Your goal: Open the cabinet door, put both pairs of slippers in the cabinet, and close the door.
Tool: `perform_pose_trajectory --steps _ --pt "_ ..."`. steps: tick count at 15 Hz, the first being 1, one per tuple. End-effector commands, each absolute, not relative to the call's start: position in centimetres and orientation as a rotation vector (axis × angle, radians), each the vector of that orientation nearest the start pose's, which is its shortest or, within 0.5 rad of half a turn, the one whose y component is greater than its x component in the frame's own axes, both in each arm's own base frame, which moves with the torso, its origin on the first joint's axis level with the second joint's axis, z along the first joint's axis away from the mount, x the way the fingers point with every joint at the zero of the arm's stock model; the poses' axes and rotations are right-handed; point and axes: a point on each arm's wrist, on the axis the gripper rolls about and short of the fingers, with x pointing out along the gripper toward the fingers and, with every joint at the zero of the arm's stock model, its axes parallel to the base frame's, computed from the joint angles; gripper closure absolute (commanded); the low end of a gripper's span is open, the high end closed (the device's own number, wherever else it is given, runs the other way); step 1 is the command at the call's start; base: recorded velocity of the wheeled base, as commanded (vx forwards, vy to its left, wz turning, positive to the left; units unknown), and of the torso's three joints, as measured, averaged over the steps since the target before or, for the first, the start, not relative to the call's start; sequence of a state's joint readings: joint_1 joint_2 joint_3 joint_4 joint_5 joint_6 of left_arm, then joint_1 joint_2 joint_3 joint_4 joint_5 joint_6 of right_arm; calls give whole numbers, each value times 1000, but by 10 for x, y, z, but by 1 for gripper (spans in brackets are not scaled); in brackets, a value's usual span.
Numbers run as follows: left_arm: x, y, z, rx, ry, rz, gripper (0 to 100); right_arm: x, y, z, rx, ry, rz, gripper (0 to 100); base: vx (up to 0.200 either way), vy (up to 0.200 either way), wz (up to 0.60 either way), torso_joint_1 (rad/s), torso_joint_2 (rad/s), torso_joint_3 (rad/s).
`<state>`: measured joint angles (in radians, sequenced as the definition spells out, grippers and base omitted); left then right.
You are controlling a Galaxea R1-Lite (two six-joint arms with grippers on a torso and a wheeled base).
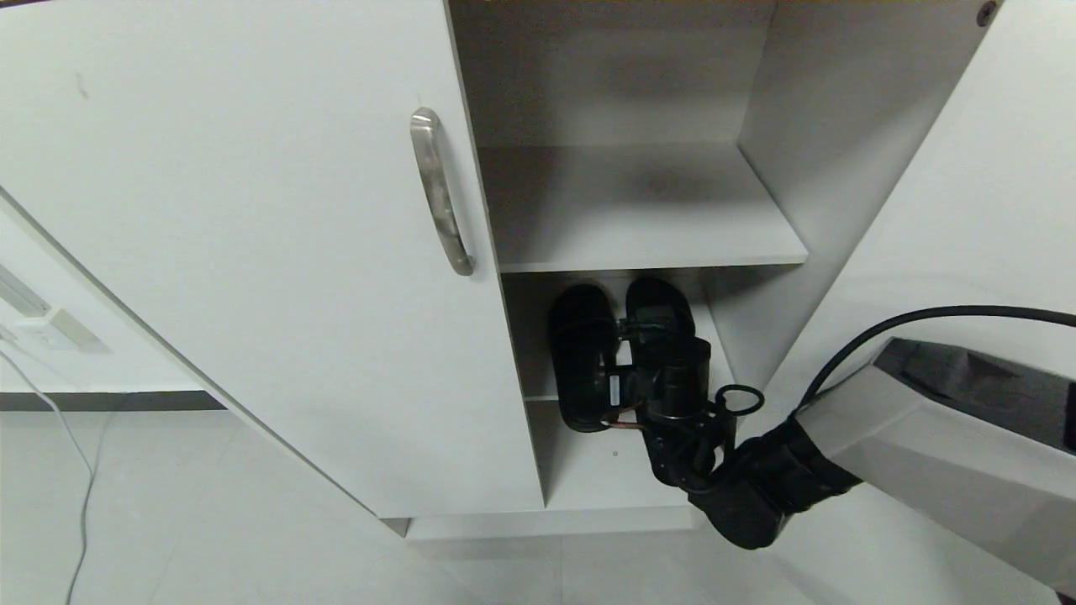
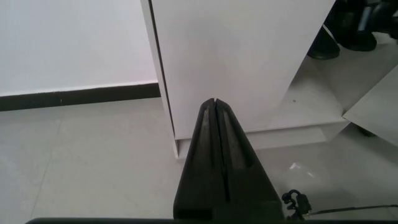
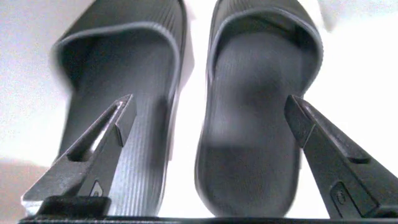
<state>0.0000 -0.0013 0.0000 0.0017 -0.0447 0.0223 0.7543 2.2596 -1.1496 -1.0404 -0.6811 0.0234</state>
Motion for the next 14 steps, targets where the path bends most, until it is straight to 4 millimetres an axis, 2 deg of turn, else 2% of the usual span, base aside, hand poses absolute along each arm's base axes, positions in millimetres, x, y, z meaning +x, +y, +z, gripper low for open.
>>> perform_pose_trajectory --steps 1,4,9,14 --pt "-23 -1 75 21 1 -45 100 291 277 121 -8 39 115 0 0 0 0 0 0 0" --pt "-23 -1 75 23 1 -45 100 269 267 114 -10 42 137 0 0 0 0 0 0 0" --pt "-23 -1 75 23 1 -45 100 265 265 114 -5 37 141 0 0 0 0 0 0 0" --pt "-23 -1 75 21 1 -45 100 261 268 114 -6 38 151 0 -200 0 0 4 1 0"
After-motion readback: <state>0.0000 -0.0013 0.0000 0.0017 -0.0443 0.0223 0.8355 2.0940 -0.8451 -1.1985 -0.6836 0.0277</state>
